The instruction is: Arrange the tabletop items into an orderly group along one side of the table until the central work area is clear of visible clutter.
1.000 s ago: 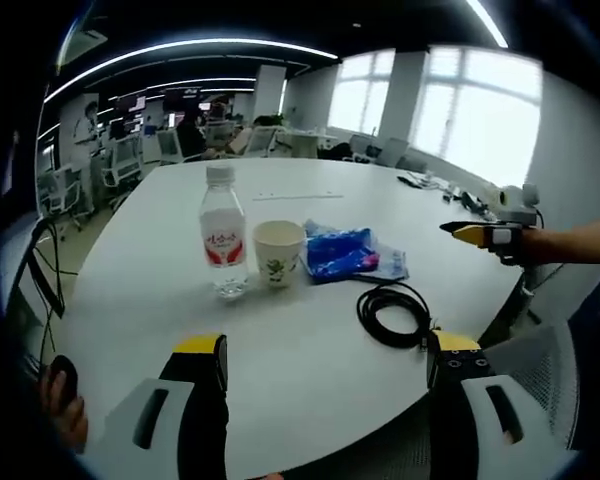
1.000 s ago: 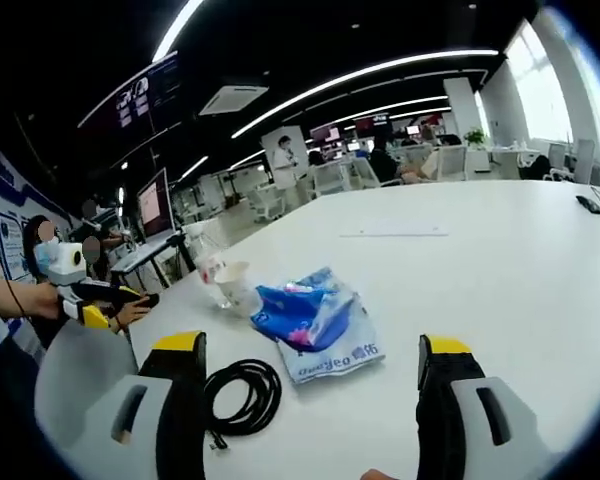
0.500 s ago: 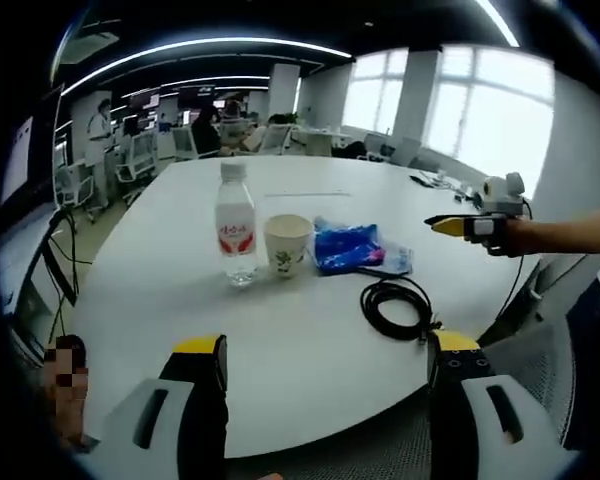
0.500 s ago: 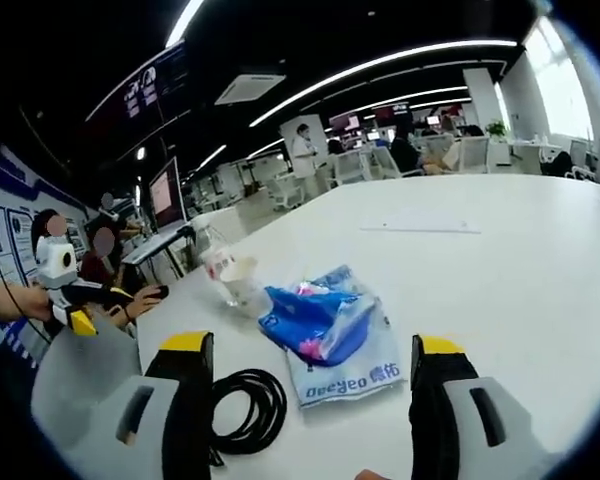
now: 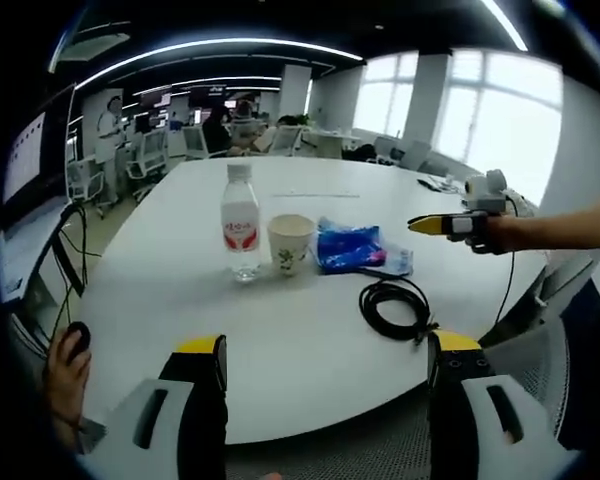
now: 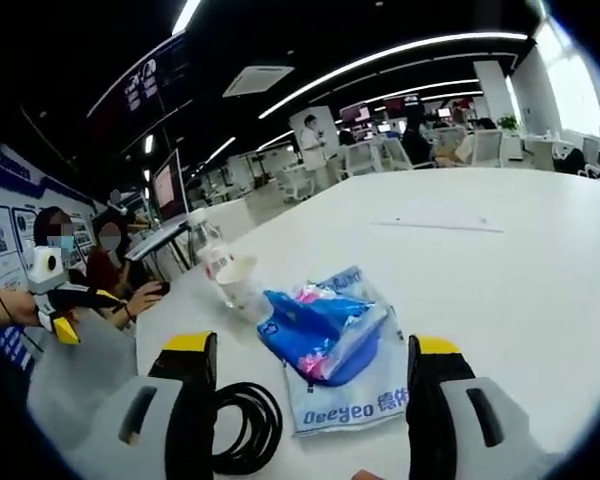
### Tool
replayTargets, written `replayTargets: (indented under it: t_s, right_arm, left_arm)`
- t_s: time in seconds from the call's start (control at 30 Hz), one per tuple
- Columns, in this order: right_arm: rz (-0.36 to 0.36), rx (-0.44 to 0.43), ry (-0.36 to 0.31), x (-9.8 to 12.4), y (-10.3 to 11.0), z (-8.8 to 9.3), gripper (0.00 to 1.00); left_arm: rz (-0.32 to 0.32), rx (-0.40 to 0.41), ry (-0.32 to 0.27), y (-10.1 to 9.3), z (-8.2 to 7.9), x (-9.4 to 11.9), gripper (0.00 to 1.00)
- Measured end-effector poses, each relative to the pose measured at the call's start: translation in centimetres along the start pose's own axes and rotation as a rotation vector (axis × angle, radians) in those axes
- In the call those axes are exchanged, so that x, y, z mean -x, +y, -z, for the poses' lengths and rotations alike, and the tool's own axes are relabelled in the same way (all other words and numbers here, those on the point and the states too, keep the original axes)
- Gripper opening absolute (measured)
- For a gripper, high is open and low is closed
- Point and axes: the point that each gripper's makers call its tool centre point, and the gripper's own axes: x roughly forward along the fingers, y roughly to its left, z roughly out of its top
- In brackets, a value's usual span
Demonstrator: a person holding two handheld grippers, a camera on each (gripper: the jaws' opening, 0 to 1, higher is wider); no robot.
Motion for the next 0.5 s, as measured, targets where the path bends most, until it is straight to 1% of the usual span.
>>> replayTargets:
  t_s: [0.13, 0.33, 0.5]
  right_arm:
    - [0.007, -0.013, 0.023, -1.0, -0.6, 0.2, 0.72]
    - [0.019, -0.043, 0.046, -2.1, -1.3, 0.4, 0.67]
    - [0.030, -0.051, 0.059, -2.7, -1.6, 0.5, 0.63]
  left_arm:
    - [-0.004, 0.007, -0.011, -0.2, -0.3, 0.1, 0.78]
    - [-0.005, 0.008, -0.006, -0.6, 0.0, 0.2, 0.78]
    - [-0.009, 0.010, -0.004, -0.7, 0.1, 0.3, 0.78]
